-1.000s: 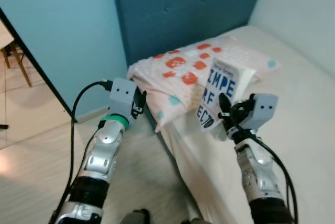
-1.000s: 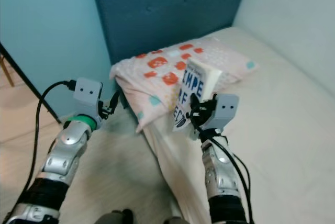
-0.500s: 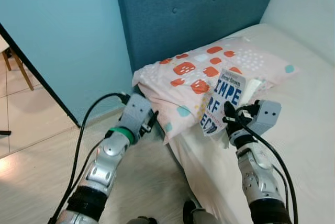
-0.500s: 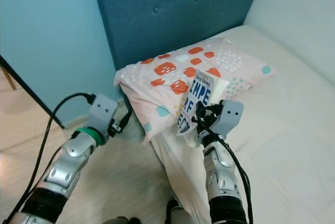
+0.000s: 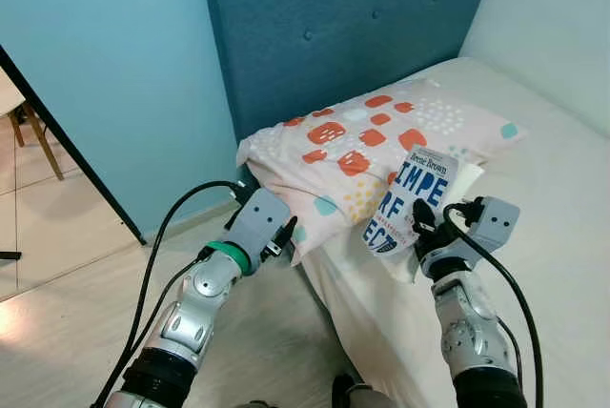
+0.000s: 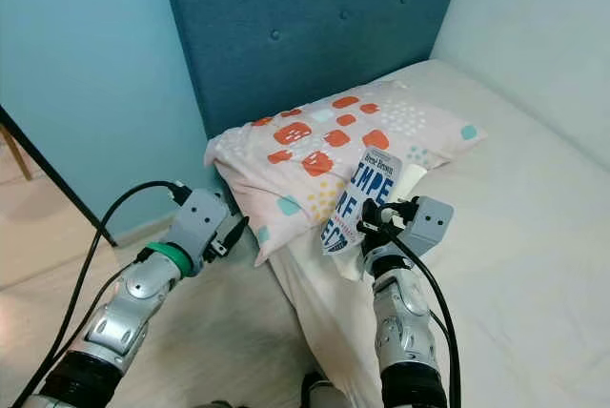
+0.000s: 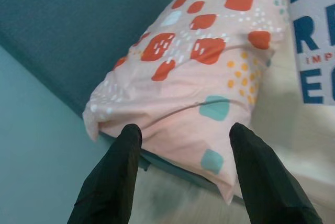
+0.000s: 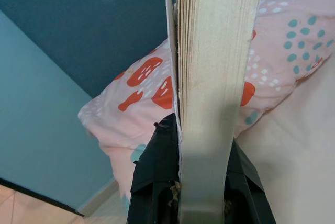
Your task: Clean up the room
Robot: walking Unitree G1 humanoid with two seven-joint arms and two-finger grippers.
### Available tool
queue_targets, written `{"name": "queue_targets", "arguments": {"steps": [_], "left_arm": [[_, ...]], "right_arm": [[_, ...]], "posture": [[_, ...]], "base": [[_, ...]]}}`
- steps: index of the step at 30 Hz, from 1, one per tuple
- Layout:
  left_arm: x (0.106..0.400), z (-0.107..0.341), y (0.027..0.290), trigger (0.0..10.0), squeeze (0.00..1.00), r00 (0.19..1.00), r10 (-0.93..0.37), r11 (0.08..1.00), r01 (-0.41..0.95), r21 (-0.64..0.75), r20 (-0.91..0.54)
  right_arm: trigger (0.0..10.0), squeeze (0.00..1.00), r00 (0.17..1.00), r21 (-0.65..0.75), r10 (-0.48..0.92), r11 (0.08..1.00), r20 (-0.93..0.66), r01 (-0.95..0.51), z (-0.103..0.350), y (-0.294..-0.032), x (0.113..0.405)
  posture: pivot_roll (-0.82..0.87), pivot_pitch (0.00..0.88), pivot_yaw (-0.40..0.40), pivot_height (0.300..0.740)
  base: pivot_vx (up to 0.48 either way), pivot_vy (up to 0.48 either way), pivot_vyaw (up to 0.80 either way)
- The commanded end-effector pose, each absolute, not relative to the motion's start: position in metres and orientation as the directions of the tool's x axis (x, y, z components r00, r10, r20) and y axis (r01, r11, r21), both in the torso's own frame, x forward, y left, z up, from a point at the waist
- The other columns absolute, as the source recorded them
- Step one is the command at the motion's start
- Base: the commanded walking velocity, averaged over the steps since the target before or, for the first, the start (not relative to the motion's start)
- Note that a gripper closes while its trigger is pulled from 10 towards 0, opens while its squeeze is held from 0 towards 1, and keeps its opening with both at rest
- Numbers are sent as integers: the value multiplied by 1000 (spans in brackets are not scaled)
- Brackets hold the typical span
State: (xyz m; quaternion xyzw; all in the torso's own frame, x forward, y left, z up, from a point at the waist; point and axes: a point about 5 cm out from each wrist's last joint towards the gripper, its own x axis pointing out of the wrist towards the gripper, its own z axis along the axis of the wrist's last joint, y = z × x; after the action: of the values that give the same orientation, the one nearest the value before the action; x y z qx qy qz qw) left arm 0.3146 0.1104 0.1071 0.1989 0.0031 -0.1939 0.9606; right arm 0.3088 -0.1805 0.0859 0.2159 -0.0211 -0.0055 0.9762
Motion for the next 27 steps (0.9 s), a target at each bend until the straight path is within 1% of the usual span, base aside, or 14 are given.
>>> {"name": "queue_targets", "arguments": {"steps": [1,7,8,16,22,27], "left_arm": [[314,101,114,10000,0,930,-352,856,366,366,-107],[314,100,113,10000,0,931,-349,858,363,364,-106],[313,100,114,10000,0,932,-346,859,360,364,-107],[312,99,116,10000,0,934,-340,861,356,364,-109],[312,99,114,10000,0,934,-341,861,356,363,-106],[312,100,114,10000,0,934,-342,861,356,363,-106]], "right_arm": [[10000,0,998,410,1,912,61,-25,88,-176,309],[10000,0,999,468,-17,884,43,-5,84,-177,308],[10000,0,999,486,-21,874,43,-3,84,-178,308],[10000,0,999,483,-15,876,43,-8,85,-177,309],[10000,0,999,484,-15,875,43,-7,85,-178,309],[10000,0,999,485,-17,875,42,-6,85,-178,309]], "posture": [[-18,95,65,740],[-13,102,64,726],[-9,106,62,716],[-6,108,61,696],[-10,110,62,666],[-11,110,62,656]], "base": [[0,0,0],[0,0,0],[0,0,0],[0,0,0],[0,0,0],[0,0,0]]}}
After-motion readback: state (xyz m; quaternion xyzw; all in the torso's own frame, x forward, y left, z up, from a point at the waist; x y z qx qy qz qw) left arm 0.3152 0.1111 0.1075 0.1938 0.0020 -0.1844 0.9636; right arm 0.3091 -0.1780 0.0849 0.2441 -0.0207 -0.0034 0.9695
